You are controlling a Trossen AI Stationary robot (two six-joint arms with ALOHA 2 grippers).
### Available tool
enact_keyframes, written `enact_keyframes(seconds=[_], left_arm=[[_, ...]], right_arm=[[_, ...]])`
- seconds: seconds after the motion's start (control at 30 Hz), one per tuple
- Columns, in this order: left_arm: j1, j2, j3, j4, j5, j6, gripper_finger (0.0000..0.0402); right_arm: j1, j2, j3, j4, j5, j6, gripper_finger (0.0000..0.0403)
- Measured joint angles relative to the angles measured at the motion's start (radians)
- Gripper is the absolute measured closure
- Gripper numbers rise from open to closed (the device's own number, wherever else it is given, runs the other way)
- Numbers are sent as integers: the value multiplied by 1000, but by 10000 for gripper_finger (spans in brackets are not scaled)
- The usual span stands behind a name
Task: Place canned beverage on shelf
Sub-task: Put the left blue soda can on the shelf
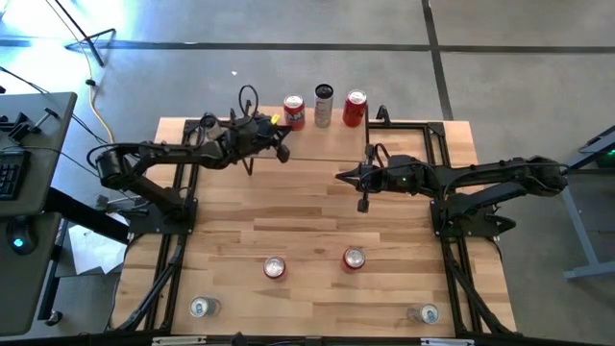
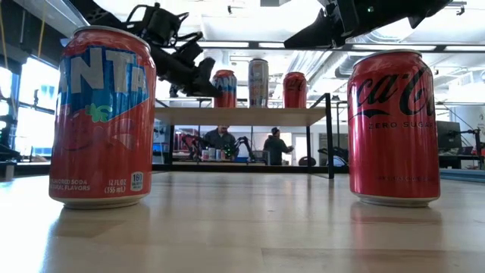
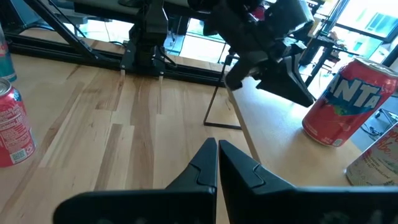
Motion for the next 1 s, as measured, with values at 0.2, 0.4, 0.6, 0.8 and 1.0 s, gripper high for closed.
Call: enact_keyframes(seconds=[0.2, 0.4, 0.6, 0.8, 1.0], left_arm=[[-56, -174, 89, -392, 117, 68, 402], [-274, -346, 257, -879, 55, 58, 402], [-530, -366, 477, -1358, -34, -146, 402], [-725, -268, 650, -1683, -31, -447, 402], [-847, -122, 779, -1920, 89, -804, 402]], right_arm=[[0, 0, 0, -2, 0, 0, 403], [0, 0, 0, -4, -1, -1, 403], [0, 0, 0, -1, -4, -30, 403], [0, 0, 0, 16, -4, -75, 403], [0, 0, 1, 62, -4, -151, 403]])
